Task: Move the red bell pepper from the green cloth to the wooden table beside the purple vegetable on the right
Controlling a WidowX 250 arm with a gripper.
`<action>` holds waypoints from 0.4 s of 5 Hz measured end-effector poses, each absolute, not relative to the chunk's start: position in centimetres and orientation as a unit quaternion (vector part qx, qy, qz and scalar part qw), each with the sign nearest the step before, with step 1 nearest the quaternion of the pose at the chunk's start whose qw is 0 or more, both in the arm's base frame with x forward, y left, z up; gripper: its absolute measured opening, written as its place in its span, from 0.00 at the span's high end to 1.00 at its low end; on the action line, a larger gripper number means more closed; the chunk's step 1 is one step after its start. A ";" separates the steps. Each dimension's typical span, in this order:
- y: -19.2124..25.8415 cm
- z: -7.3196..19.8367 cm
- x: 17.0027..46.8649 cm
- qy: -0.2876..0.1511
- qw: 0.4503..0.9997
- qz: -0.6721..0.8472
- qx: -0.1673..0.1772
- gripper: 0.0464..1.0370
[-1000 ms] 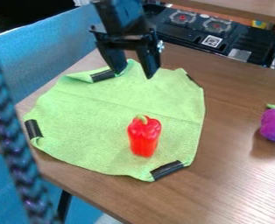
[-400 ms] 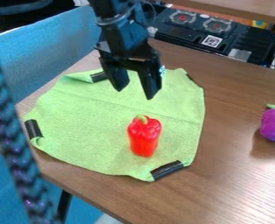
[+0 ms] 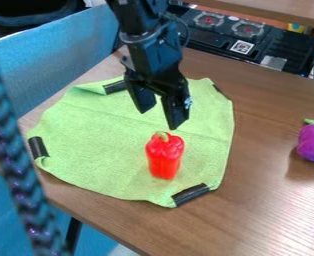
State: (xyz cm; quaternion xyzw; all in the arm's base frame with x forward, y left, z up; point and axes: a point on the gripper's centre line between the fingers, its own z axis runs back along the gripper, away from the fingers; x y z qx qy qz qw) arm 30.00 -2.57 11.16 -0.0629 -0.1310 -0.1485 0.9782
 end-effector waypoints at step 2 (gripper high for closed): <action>-3.4 9.4 29.2 -0.080 0.969 -0.232 -0.032 0.04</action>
